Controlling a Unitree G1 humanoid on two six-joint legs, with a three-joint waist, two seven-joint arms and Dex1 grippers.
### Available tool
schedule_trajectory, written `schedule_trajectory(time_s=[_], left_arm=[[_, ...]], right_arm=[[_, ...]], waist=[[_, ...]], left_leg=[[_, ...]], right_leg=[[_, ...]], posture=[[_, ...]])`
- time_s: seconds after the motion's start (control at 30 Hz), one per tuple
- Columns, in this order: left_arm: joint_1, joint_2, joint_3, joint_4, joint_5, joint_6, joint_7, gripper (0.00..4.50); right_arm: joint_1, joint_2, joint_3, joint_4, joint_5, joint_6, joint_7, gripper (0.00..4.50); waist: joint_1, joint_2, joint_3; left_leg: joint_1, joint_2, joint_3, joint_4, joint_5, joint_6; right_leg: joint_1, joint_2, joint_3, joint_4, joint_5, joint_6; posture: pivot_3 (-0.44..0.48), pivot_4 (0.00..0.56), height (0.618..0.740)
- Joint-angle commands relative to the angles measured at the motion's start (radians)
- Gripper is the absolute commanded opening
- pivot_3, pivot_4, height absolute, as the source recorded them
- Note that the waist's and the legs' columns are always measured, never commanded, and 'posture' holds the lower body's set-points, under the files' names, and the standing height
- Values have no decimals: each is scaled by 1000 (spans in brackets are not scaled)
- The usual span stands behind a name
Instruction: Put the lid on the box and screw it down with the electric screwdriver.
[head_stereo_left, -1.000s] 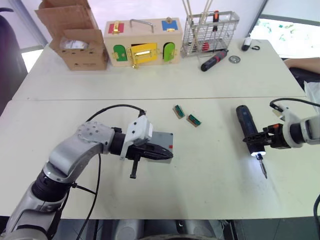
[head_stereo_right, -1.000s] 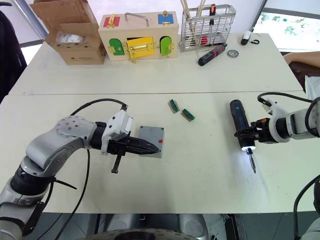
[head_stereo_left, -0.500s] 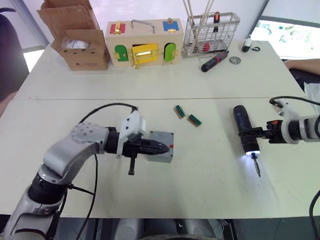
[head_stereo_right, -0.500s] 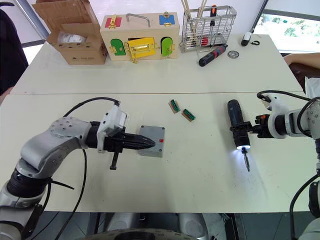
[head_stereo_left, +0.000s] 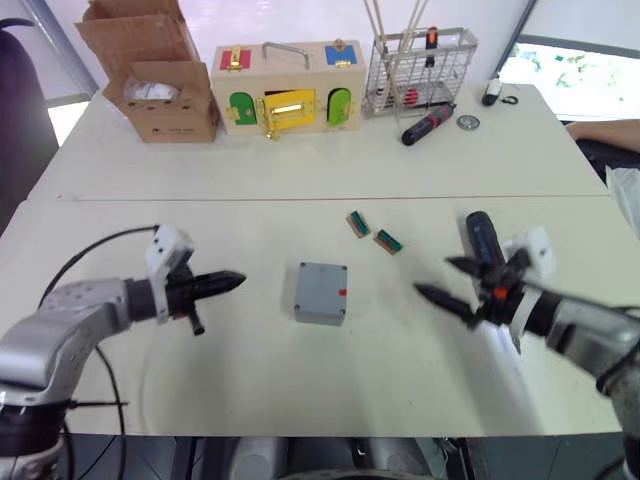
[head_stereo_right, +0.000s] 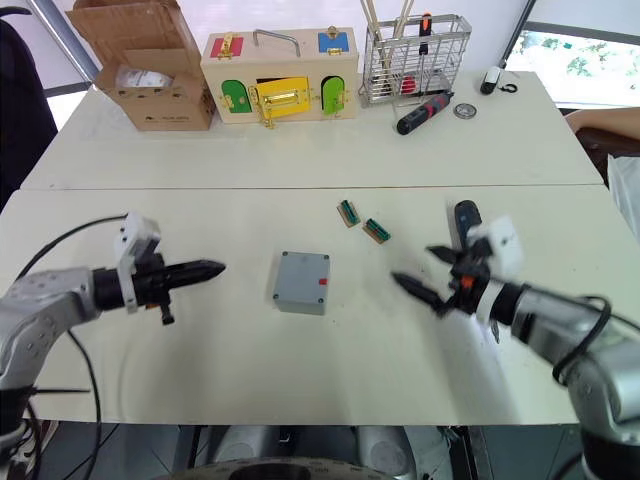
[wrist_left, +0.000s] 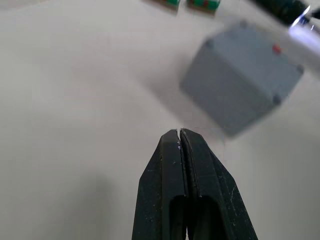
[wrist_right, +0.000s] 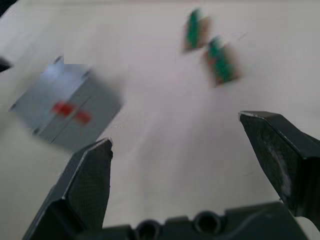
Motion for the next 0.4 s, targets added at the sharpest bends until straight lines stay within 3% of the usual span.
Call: schedule_trajectory(time_s=[0.03, 0.4], left_arm=[[78, 22, 34, -32, 10, -37, -19, 0], [112, -80, 70, -36, -44, -9, 87, 0]], right_arm=[[26, 37, 16, -47, -22, -60, -26, 4475], [53, 113, 135, -46, -86, -124, -90, 4475]], waist=[[-1, 0, 0], [0, -1, -1]], left_leg=[[4, 0, 0, -1, 0, 0], [9, 0, -1, -3, 0, 0]], right_leg=[[4, 0, 0, 0, 0, 0], [8, 0, 0, -1, 0, 0]], posture=[[0, 150, 740], [0, 150, 740]])
